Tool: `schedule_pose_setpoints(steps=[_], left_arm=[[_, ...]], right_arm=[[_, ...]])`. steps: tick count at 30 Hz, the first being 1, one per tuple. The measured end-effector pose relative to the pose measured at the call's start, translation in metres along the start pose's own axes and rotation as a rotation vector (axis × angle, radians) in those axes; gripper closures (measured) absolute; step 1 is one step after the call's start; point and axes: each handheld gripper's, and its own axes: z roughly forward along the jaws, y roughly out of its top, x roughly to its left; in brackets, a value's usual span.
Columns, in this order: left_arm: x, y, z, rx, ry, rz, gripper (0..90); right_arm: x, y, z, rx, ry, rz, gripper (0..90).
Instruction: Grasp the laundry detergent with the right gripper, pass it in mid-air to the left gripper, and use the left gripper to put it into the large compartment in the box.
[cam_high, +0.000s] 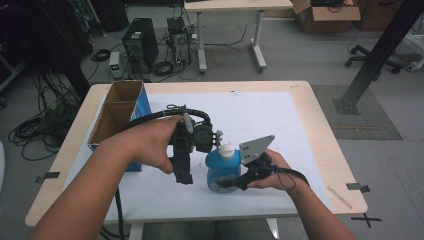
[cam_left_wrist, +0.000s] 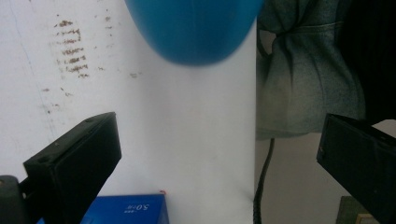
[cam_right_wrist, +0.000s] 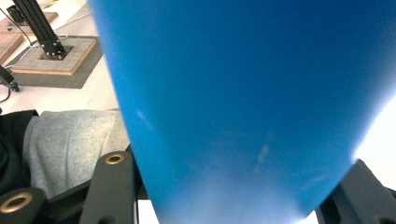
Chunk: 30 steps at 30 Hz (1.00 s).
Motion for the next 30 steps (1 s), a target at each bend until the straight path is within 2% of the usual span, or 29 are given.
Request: schedule_pose_setpoints(steps=[8, 19, 30], left_arm=[[0.002, 0.005, 0.003, 0.004, -0.009, 0.003, 0.2], [0.000, 0.002, 0.004, -0.001, -0.010, 0.002, 0.2], [0.000, 0.000, 0.007, -0.005, -0.008, 0.003, 0.2]], right_arm=[[0.002, 0.011, 0.017, -0.012, 0.001, 0.000, 44.7], [0.002, 0.018, 0.035, -0.010, 0.013, 0.001, 44.7], [0.001, 0.027, 0.050, -0.007, -0.006, -0.002, 44.7]])
